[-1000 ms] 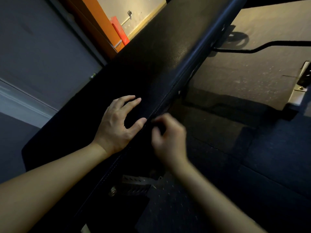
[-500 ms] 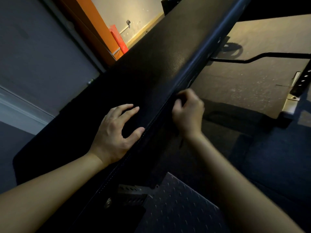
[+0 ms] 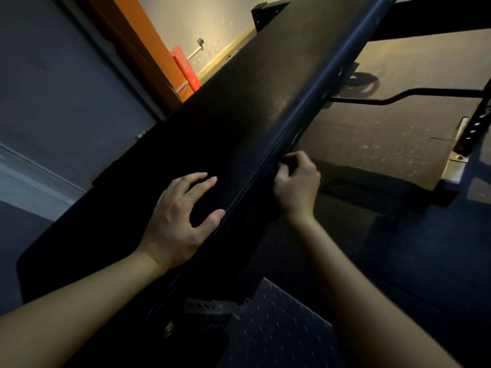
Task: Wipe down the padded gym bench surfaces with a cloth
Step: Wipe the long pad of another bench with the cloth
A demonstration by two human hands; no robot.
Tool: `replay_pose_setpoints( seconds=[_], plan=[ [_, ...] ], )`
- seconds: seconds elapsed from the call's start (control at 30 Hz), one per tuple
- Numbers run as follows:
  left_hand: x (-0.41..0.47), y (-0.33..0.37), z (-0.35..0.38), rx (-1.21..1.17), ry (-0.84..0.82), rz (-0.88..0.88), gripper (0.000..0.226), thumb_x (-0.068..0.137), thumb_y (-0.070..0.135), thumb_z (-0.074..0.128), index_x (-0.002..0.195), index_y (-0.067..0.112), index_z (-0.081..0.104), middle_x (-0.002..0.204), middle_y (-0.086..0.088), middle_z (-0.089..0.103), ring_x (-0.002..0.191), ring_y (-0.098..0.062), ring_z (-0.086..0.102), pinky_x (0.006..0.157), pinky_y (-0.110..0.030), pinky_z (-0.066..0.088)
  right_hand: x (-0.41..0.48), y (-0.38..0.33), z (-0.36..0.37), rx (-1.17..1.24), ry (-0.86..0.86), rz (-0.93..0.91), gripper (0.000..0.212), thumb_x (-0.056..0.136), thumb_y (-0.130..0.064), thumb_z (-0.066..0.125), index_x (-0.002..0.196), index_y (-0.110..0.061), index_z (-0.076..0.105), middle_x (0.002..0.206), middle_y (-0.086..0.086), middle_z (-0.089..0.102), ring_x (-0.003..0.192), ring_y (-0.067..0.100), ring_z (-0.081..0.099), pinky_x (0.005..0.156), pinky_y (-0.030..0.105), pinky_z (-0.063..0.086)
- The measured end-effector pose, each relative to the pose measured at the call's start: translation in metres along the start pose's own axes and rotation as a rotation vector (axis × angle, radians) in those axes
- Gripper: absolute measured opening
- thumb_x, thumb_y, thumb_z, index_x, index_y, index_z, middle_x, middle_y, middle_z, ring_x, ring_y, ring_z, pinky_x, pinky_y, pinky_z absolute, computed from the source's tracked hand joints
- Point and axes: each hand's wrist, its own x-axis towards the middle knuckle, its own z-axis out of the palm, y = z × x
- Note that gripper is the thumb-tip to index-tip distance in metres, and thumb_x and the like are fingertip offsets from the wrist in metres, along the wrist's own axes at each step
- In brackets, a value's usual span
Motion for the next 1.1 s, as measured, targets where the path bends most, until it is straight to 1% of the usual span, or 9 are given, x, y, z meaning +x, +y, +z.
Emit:
replay_pose_setpoints(
  seconds=[0.13,0.23,0.33,0.47,0.57,0.73,0.83,0.97,1.1],
  plan=[
    [0.0,0.002,0.0,0.011,0.01,-0.002,0.068,0.088,0.063,0.051,0.146,0.026,0.055,0.151,0.013,0.045,0.14,-0.01,0.039,0.116,-0.049,0.037,-0.061,-0.002,0.001,0.056,-0.194,-0.065,0.014,0.095,-0.009,0.063,0.101,-0.021,0.068,0.092,-0.008,0.068,0.084,0.006,0.067,0.077,0.031,0.059],
    [0.0,0.002,0.0,0.007,-0.004,-0.003,0.068,0.089,0.063,0.051,0.146,0.027,0.054,0.151,0.013,0.044,0.141,-0.009,0.039,0.116,-0.049,0.037,-0.002,-0.001,-0.004,-0.016,-0.093,-0.006,0.011,0.095,-0.009,0.063,0.099,-0.019,0.068,0.089,-0.005,0.068,0.083,0.01,0.068,0.08,0.037,0.06],
    [0.0,0.002,0.0,0.007,0.001,-0.006,0.068,0.089,0.062,0.051,0.146,0.026,0.055,0.15,0.012,0.046,0.14,-0.01,0.04,0.115,-0.051,0.038,0.013,-0.003,-0.006,0.021,-0.041,0.044,0.011,0.096,-0.01,0.062,0.097,-0.022,0.065,0.085,-0.009,0.065,0.08,0.003,0.066,0.078,0.032,0.06],
    [0.001,0.002,0.0,0.006,0.014,0.005,0.068,0.088,0.062,0.052,0.145,0.024,0.056,0.149,0.01,0.047,0.139,-0.011,0.042,0.114,-0.051,0.039,-0.066,-0.006,0.001,0.045,-0.224,-0.07,0.011,0.093,-0.008,0.063,0.098,-0.018,0.068,0.089,-0.007,0.068,0.082,0.006,0.066,0.076,0.027,0.055],
    [0.001,0.001,0.0,0.009,0.006,0.004,0.069,0.088,0.062,0.052,0.145,0.024,0.056,0.15,0.011,0.047,0.139,-0.012,0.042,0.114,-0.051,0.039,-0.016,0.0,-0.001,-0.066,-0.149,-0.038,0.009,0.093,-0.008,0.062,0.097,-0.015,0.067,0.091,-0.003,0.068,0.086,0.015,0.069,0.08,0.032,0.058],
    [0.001,0.002,0.0,0.003,0.005,0.004,0.069,0.088,0.063,0.051,0.145,0.024,0.056,0.15,0.011,0.046,0.139,-0.011,0.042,0.115,-0.051,0.039,-0.026,-0.005,0.0,-0.031,-0.097,-0.04,0.017,0.094,-0.005,0.061,0.096,-0.022,0.062,0.088,-0.009,0.062,0.086,0.011,0.066,0.072,0.007,0.047],
    [0.002,0.002,0.0,0.016,0.012,0.0,0.069,0.088,0.062,0.052,0.145,0.023,0.056,0.148,0.01,0.047,0.137,-0.013,0.043,0.113,-0.05,0.04,-0.078,-0.009,-0.001,-0.01,-0.298,-0.18,0.017,0.091,-0.006,0.062,0.097,-0.022,0.064,0.093,-0.008,0.066,0.084,0.004,0.062,0.076,0.018,0.052],
    [0.002,0.001,0.0,0.011,0.011,-0.005,0.069,0.088,0.063,0.052,0.146,0.025,0.055,0.149,0.012,0.046,0.139,-0.01,0.041,0.115,-0.047,0.038,0.001,-0.005,-0.007,-0.122,-0.096,-0.091,0.014,0.093,-0.005,0.061,0.1,-0.017,0.065,0.094,-0.004,0.065,0.088,0.013,0.065,0.084,0.037,0.058],
    [0.001,0.0,0.001,0.026,0.008,0.002,0.068,0.089,0.062,0.052,0.146,0.025,0.055,0.15,0.01,0.046,0.139,-0.011,0.04,0.116,-0.046,0.037,-0.033,-0.006,0.0,-0.053,-0.085,-0.123,0.019,0.094,-0.003,0.059,0.097,-0.021,0.061,0.092,-0.009,0.062,0.083,0.003,0.061,0.077,0.025,0.053]
  ],
)
